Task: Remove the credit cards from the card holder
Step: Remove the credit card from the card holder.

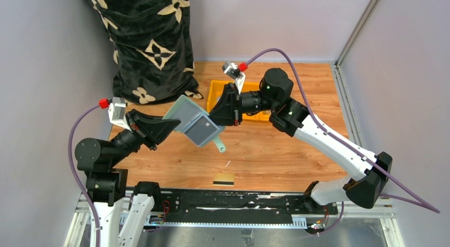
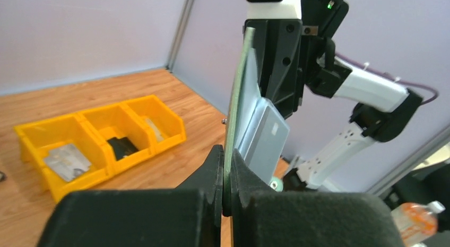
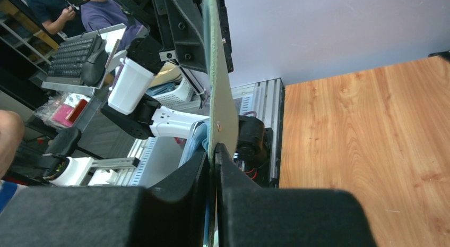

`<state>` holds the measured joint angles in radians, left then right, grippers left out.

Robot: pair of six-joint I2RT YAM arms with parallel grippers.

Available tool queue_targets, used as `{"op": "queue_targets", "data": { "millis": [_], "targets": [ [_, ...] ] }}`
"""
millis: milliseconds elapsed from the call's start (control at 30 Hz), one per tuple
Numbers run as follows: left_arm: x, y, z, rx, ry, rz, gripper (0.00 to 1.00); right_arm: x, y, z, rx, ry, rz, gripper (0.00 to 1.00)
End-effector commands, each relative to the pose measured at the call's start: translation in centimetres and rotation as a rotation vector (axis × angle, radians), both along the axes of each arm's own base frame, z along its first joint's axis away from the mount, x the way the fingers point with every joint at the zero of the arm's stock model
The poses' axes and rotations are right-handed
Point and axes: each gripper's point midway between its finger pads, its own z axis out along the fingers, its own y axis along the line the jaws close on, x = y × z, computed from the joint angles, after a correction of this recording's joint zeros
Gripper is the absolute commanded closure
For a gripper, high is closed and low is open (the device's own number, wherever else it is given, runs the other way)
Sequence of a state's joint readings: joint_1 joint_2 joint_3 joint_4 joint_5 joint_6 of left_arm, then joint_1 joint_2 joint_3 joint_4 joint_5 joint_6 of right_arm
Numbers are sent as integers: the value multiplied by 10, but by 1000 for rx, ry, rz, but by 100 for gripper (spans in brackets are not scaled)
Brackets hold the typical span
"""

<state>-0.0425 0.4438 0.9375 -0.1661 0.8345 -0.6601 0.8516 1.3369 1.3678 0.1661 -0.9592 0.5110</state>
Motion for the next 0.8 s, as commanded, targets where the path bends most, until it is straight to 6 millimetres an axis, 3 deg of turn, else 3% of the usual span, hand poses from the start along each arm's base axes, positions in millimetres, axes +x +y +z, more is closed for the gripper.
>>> {"op": "queue_targets", "data": {
  "millis": [0, 133, 400, 500, 667, 767],
  "targets": [
    [-4, -9, 15, -102, 61, -95, 100, -10, 2, 4, 16, 12, 42, 81],
    [-4, -7, 30, -129, 53, -85, 100, -8, -4, -5, 4, 34, 30, 58],
    [-10, -7, 56, -123, 6, -85, 100, -32, -39, -6, 53, -66, 29, 40],
    [-11, -7, 57, -135, 20, -91, 100, -32, -42, 0, 66, -84, 12, 45],
    [-13, -8, 61, -158, 42, -108, 100, -25, -35, 9, 77, -68, -2, 69],
    [-18, -10, 63, -163, 52, -129, 100, -18, -32, 11, 82, -57, -31, 74]
  ]
}}
